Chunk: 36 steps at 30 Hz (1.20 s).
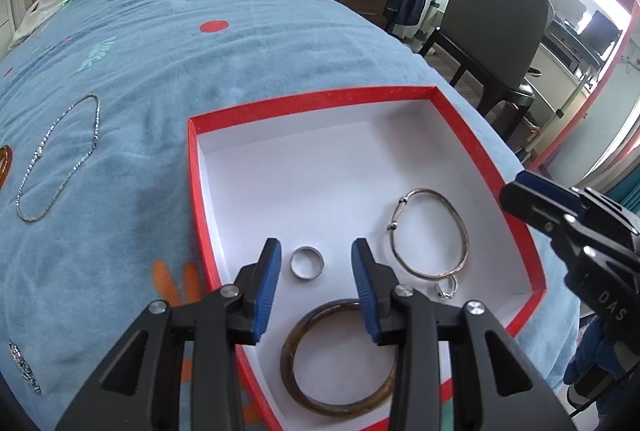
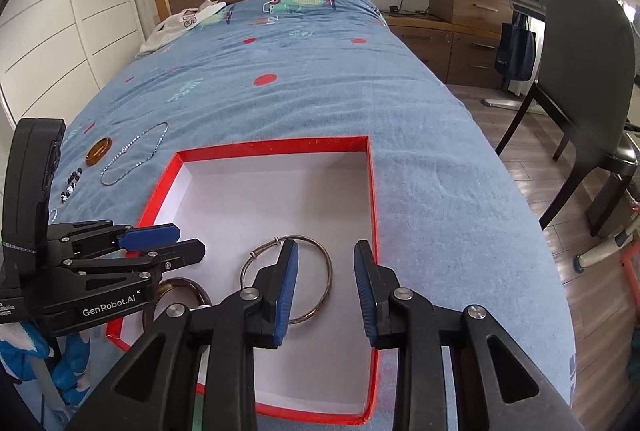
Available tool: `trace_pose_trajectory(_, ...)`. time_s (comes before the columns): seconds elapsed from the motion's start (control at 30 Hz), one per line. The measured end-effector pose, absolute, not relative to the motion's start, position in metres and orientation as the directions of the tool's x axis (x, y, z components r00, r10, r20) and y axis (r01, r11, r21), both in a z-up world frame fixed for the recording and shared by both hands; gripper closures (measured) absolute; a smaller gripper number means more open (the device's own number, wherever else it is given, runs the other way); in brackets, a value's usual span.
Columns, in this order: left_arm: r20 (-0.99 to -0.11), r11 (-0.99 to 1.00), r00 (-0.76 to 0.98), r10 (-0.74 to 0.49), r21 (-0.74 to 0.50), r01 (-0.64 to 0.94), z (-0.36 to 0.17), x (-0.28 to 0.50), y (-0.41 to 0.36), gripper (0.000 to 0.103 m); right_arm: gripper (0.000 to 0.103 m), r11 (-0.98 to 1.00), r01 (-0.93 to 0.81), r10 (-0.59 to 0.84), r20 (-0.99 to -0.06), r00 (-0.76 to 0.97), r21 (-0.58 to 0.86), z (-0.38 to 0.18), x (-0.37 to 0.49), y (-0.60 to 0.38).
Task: Organize jewelry
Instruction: 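Open the right tool to release the bangle while the left tool releases the ring, then withdraw both tools from the red box toward the remaining jewelry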
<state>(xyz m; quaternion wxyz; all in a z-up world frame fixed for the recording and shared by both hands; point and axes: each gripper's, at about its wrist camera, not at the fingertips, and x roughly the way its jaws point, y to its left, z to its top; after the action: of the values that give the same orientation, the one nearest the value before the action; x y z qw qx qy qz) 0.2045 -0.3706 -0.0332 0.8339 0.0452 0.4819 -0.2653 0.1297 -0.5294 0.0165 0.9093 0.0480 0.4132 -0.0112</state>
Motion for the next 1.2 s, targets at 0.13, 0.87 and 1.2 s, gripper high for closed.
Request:
trace_pose_trajectory(0.13,-0.811,0.852,0.416,-0.413,-0.183,0.49,-0.014,0.195,-0.362,0.068,0.07,0.996,0.064,0.005,-0.739,0.674,0.066,0.033,0.12,-0.529)
trace_pose_trajectory(0.87,-0.717,0.948,0.65,-0.251,-0.047,0.314,0.101,0.107,-0.156,0.068,0.06,0.996,-0.028,0.069,-0.579,0.813,0.079,0.147,0.047,-0.444)
trace_pose_trajectory(1.2,-0.676,0.985,0.726,-0.128,0.001,0.174,0.126,0.06,-0.035,0.068,0.054,0.993,-0.096,0.119,-0.526,0.842,0.072,0.178,0.016,-0.387)
